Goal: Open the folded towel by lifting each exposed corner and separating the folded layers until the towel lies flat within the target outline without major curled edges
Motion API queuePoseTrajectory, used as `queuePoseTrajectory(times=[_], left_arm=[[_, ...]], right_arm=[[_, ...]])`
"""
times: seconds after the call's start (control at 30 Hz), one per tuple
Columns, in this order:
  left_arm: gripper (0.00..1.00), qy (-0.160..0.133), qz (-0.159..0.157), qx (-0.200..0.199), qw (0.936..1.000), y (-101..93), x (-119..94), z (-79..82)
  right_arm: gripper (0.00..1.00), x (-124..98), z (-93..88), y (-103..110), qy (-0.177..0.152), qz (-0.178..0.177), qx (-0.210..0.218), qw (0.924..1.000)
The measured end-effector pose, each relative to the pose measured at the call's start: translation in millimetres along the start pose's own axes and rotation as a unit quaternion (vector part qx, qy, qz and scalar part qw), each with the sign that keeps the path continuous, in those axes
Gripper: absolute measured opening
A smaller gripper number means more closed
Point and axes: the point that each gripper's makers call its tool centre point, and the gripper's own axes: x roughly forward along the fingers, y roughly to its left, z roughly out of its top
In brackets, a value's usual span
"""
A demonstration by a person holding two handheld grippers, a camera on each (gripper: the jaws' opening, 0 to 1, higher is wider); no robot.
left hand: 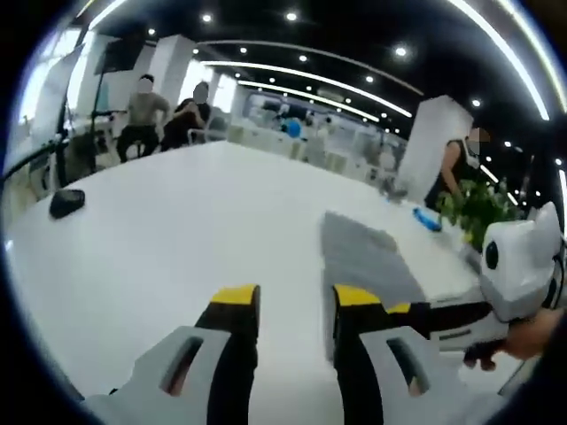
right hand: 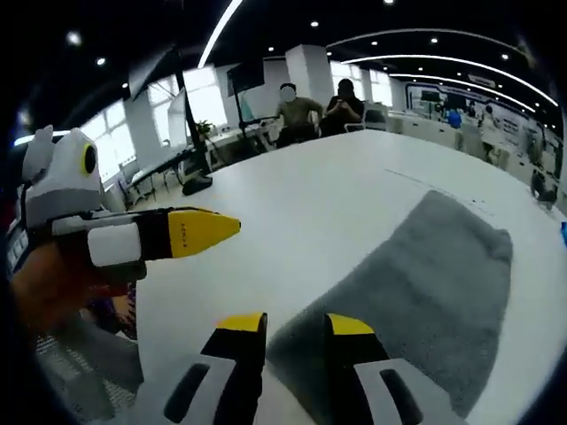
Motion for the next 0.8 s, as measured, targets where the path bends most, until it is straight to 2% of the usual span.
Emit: queuePoseTrajectory(times=[0.17, 0.23, 0.33, 0.57, 0.8], left_arm=[[0.31, -0.006, -0.005, -0.005, 1.0000, -2.8, 1, 2.3], [0.31, -0.007, -0.006, -0.012, 0.9999, -3.0, 1, 2.5], [0.31, -0.007, -0.007, -0.015, 0.9998, -5.0, -1, 1.9], [0.30, 0.003, -0.011, -0.005, 0.9999, -10.2, 1, -2.1], [0.30, 0.008, -0.015, 0.001, 0.9999, -11.7, 3, -4.1]], right_arm=[[0.21, 11, -16.8, -3, 0.027, -0.009, -0.006, 0.9996], [0.19, 10, -15.6, -4, 0.025, -0.016, -0.022, 0.9993], [0.15, 7, -15.5, -1, 0.023, -0.015, -0.024, 0.9993], [0.03, 5, -15.1, -8, 0.023, -0.014, 0.001, 0.9996], [0.00, 2, -15.3, -10, 0.026, -0.004, 0.030, 0.9992]])
